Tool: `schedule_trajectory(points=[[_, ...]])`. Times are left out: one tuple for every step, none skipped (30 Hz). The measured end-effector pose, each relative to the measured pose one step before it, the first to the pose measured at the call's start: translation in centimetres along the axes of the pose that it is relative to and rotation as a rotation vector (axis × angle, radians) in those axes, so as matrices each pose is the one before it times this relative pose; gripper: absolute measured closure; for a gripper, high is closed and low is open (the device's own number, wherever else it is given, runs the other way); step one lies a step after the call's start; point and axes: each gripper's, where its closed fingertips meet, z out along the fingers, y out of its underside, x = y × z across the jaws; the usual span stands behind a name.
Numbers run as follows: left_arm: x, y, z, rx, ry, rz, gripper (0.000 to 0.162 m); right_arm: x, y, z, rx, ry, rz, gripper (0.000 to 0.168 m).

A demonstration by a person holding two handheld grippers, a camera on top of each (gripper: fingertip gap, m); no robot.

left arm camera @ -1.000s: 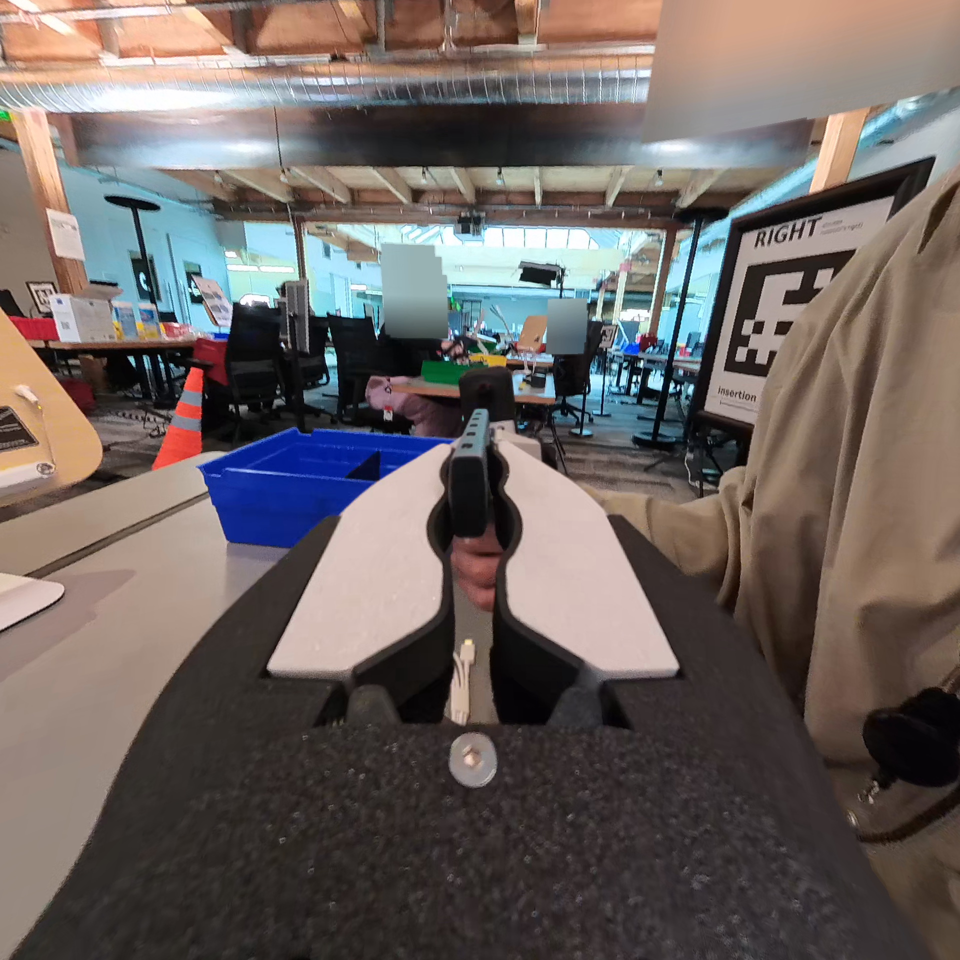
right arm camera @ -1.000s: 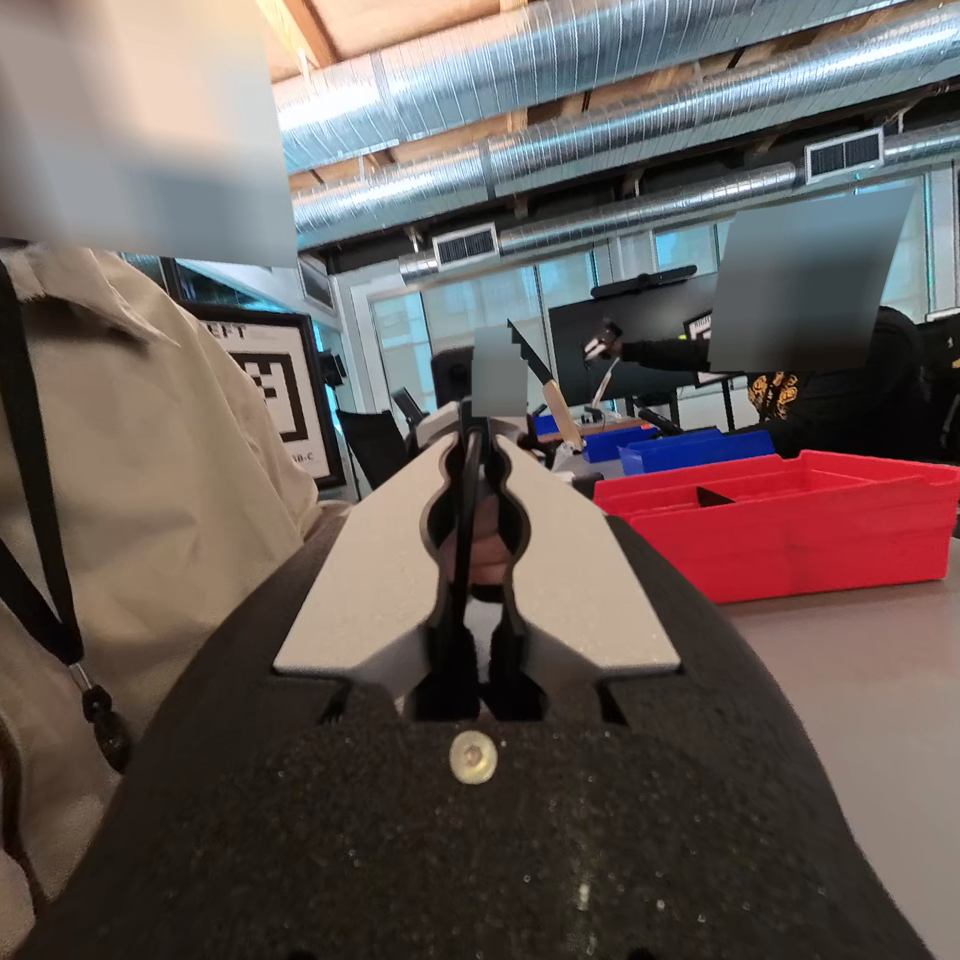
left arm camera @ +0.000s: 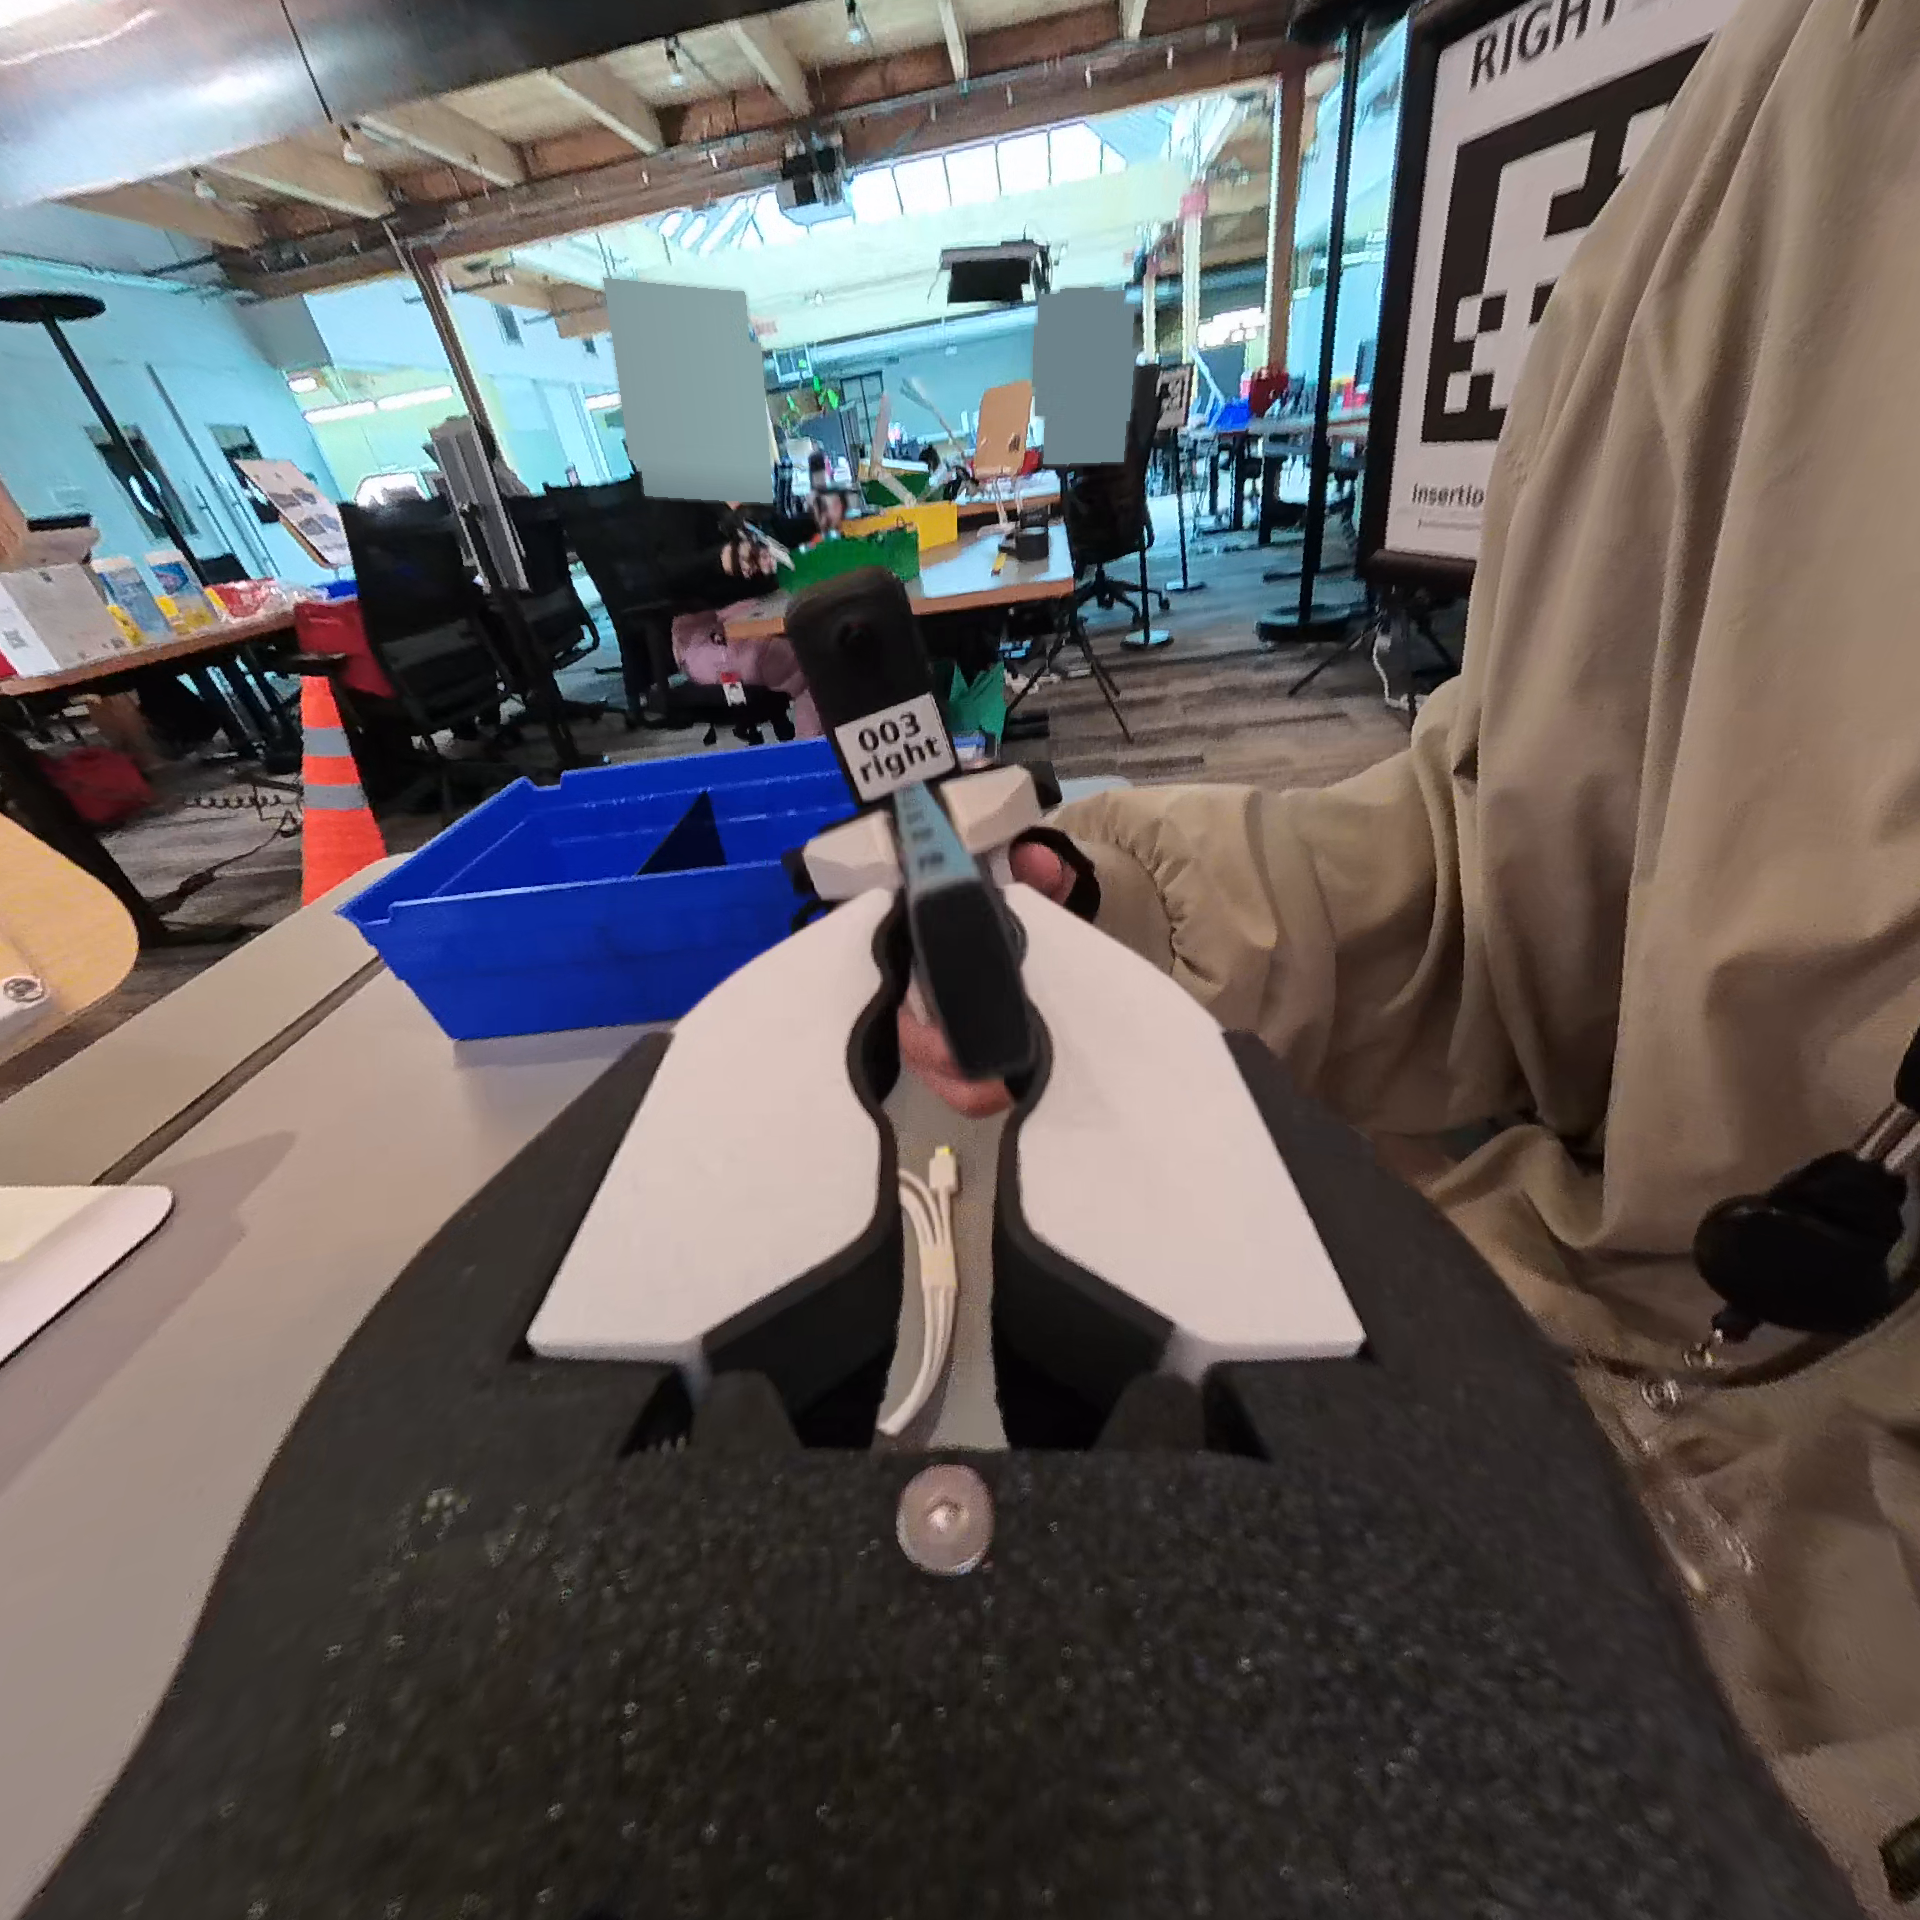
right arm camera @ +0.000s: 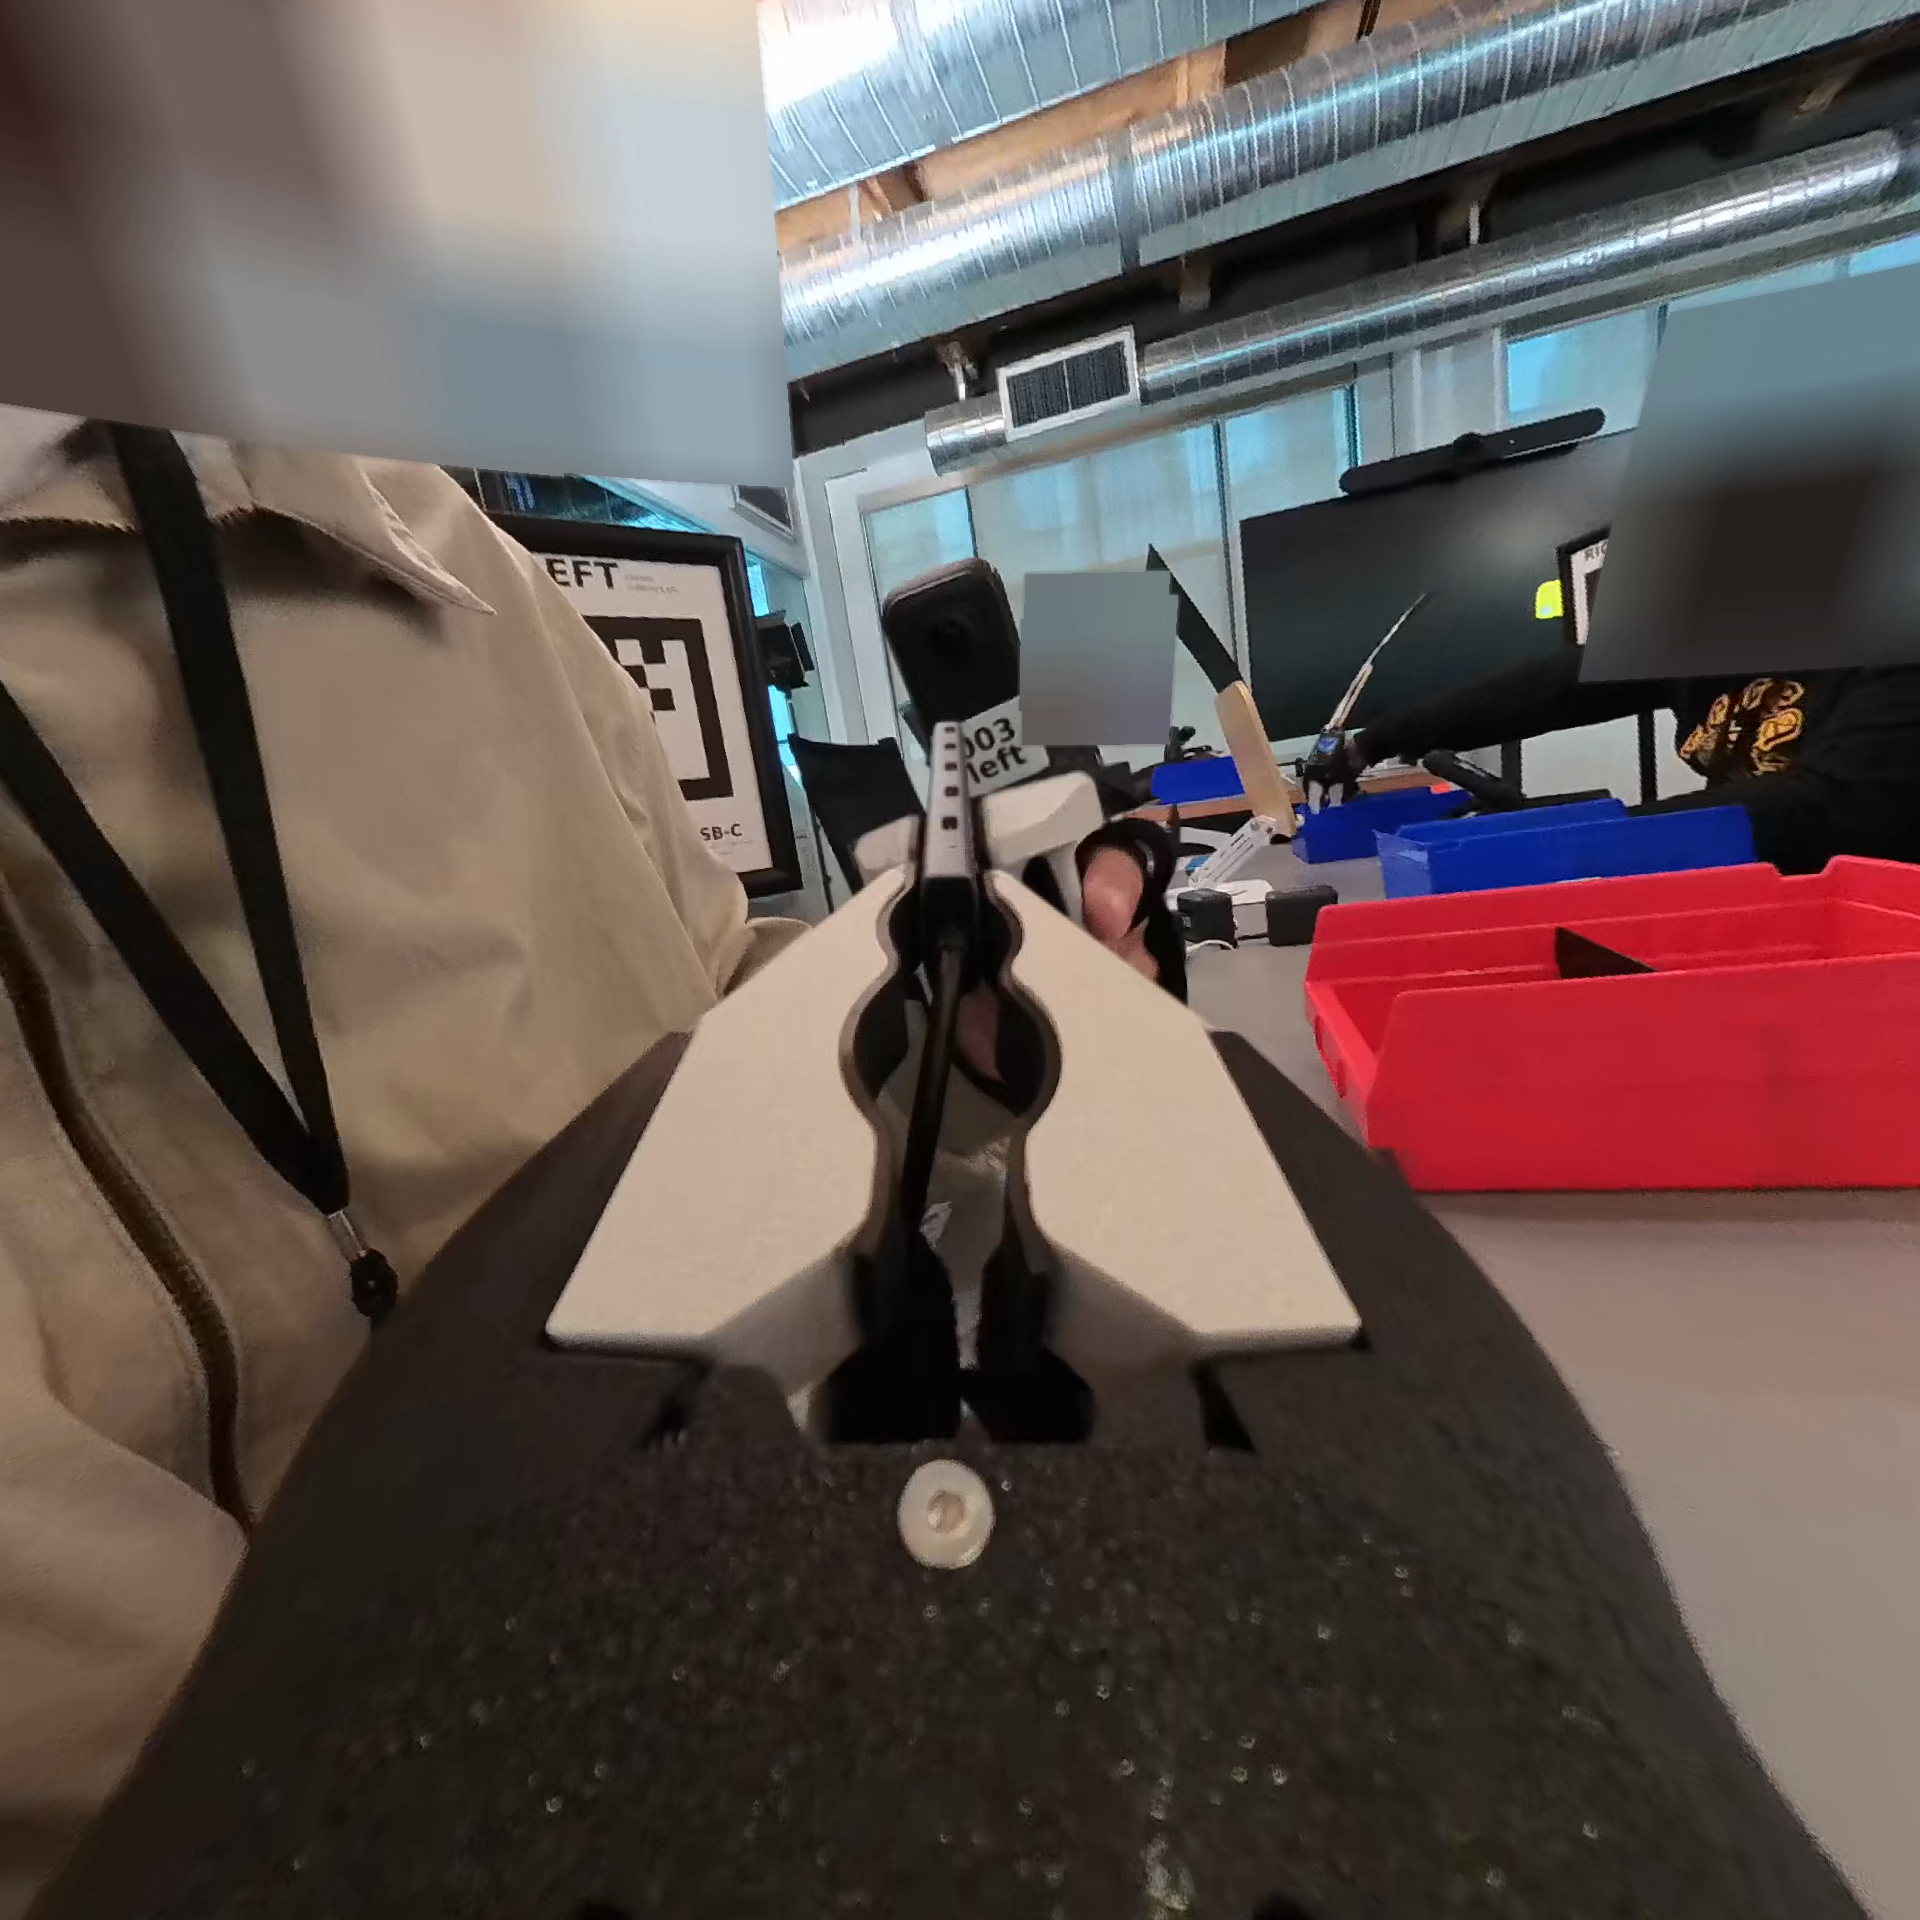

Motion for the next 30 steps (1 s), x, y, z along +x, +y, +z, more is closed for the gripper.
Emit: schedule_trajectory(points=[[0.071,-0.218,0.092,0.0175,-0.0016,-0.0038,0.148,0.032,0.281,0.111,-0.0145,0.004,-0.0093,0.16],[0.031,-0.116,0.065,0.0083,0.0005,-0.0055,0.147,-0.041,-0.027,0.026,0.0056,-0.0019,0.0001,0.16],[-0.023,-0.028,0.045,0.0018,-0.0017,-0.0045,0.147,0.019,-0.052,-0.032,0.0052,0.0,0.0025,0.16],[-0.035,0.017,0.03,-0.0016,-0.0013,-0.0025,0.147,0.028,0.014,-0.027,-0.001,0.003,-0.0047,0.16],[-0.068,0.04,0.007,-0.0015,-0.0037,0.0022,0.147,0.022,0.037,-0.022,-0.0033,0.0015,-0.0018,0.16],[-0.074,0.019,-0.003,0.0007,-0.0059,0.0019,0.147,0.017,0.0,-0.024,-0.0013,0.0026,-0.0057,0.16],[-0.047,0.042,0.012,-0.0008,-0.0035,-0.0001,0.147,0.003,-0.024,-0.007,-0.0006,0.0029,-0.0064,0.16],[-0.14,0.017,-0.003,-0.0012,-0.0089,0.0016,0.146,0.059,-0.023,-0.039,-0.0015,0.0061,-0.006,0.16],[-0.097,-0.061,-0.037,0.0028,-0.0072,0.0026,0.145,0.152,0.021,-0.068,-0.007,0.0132,-0.013,0.16],[0.002,-0.033,-0.041,-0.0004,0.0021,-0.0014,0.144,0.119,0.056,-0.102,-0.0113,0.0101,-0.0142,0.16],[-0.104,0.063,-0.022,-0.0064,-0.0045,-0.0024,0.144,-0.023,-0.033,-0.107,-0.0028,-0.0009,-0.0015,0.16],[-0.062,0.036,-0.007,-0.0024,-0.0023,-0.0002,0.144,0.0,-0.097,-0.099,0.0034,-0.0015,0.0042,0.16],[0.035,0.047,0.014,-0.001,0.0037,-0.0015,0.145,0.047,-0.115,-0.065,0.0062,0.0025,-0.0009,0.16],[-0.046,0.059,0.03,-0.0034,-0.0026,-0.0018,0.145,0.035,-0.05,-0.022,0.0032,0.0025,-0.0013,0.16],[0.006,0.039,0.041,0.0001,0.0001,-0.0004,0.146,0.003,0.141,0.063,-0.008,0.0015,-0.0047,0.16],[0.05,0.049,0.036,-0.0011,0.0042,-0.0022,0.146,-0.031,0.253,0.118,-0.0133,0.0014,-0.0075,0.16],[-0.021,0.029,0.019,0.0002,-0.0018,-0.0007,0.147,-0.057,0.314,0.166,-0.0153,0.0018,-0.0097,0.16],[-0.009,0.013,0.003,0.0011,-0.0016,0.002,0.147,0.002,0.195,0.158,-0.0074,0.0047,-0.0074,0.16],[-0.049,0.028,-0.02,-0.0011,-0.0016,-0.0013,0.148,0.025,-0.019,0.05,0.0043,0.003,-0.0026,0.16],[-0.043,0.059,-0.014,-0.0051,0.0015,-0.0055,0.148,0.04,0.025,0.007,-0.0002,0.0018,0.0006,0.16],[0.049,0.072,-0.006,-0.006,0.009,-0.0069,0.149,0.02,0.087,-0.013,-0.0051,-0.0004,0.0,0.16],[-0.056,0.099,-0.015,-0.0068,0.0001,-0.0051,0.149,0.041,0.126,-0.022,-0.0075,0.0024,-0.0037,0.16],[-0.052,0.07,-0.013,-0.0031,-0.0027,0.0023,0.15,0.017,0.15,0.003,-0.0094,0.003,-0.0079,0.16],[0.008,0.062,-0.017,-0.001,0.0007,0.0014,0.15,-0.006,0.108,0.006,-0.0072,0.0037,-0.0118,0.16],[0.014,0.084,0.001,-0.0048,0.0025,-0.0001,0.15,0.011,0.091,-0.022,-0.0075,0.0044,-0.0117,0.159],[-0.063,0.087,0.004,-0.0055,-0.0046,0.0061,0.151,0.124,0.064,-0.034,-0.0063,0.0104,-0.0107,0.159],[-0.23,0.159,-0.011,-0.0121,-0.0197,0.0239,0.151,0.398,0.101,-0.042,-0.0089,0.0272,-0.0082,0.158],[-0.288,0.219,-0.066,-0.0202,-0.0253,0.0427,0.151,0.516,0.167,-0.045,-0.014,0.0328,-0.0036,0.156],[-0.397,0.176,-0.169,-0.0216,-0.0296,0.0445,0.15,0.578,0.106,-0.108,-0.0094,0.034,-0.0007,0.151],[-0.674,0.124,-0.314,-0.0196,-0.0393,0.04,0.151,0.594,-0.013,-0.211,-0.0041,0.0321,-0.0028,0.144]])
